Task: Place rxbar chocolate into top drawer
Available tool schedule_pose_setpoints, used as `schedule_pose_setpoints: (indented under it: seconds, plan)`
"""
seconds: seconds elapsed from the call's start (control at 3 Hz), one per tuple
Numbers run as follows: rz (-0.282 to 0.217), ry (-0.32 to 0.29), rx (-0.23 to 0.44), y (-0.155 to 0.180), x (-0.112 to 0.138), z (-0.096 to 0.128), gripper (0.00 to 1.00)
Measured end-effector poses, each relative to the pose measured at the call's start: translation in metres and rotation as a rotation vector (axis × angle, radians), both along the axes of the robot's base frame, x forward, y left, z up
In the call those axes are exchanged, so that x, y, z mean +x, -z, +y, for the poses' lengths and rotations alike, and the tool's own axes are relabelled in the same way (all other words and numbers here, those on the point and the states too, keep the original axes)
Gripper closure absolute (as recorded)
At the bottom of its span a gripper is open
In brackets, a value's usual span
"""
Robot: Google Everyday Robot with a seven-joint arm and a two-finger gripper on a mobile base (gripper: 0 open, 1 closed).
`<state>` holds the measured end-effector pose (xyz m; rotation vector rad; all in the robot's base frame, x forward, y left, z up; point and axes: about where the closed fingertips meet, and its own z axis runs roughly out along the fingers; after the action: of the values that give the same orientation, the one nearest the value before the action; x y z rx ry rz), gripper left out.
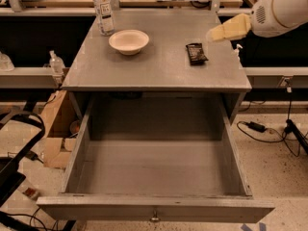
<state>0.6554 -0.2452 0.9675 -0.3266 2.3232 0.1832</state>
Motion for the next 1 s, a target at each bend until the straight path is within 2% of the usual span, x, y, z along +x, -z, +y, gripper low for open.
schedule_pose_setpoints:
  seconds: [0.33,0.67,1.0]
  plan:
    - [-0.042,0.036,0.046,0.007,0.064,0.008,0.0]
    - [-0.033,0.046,0.016,0.024,0.129,0.023,0.0]
    - [-0.032,0.046,0.016,0.024,0.129,0.023,0.0]
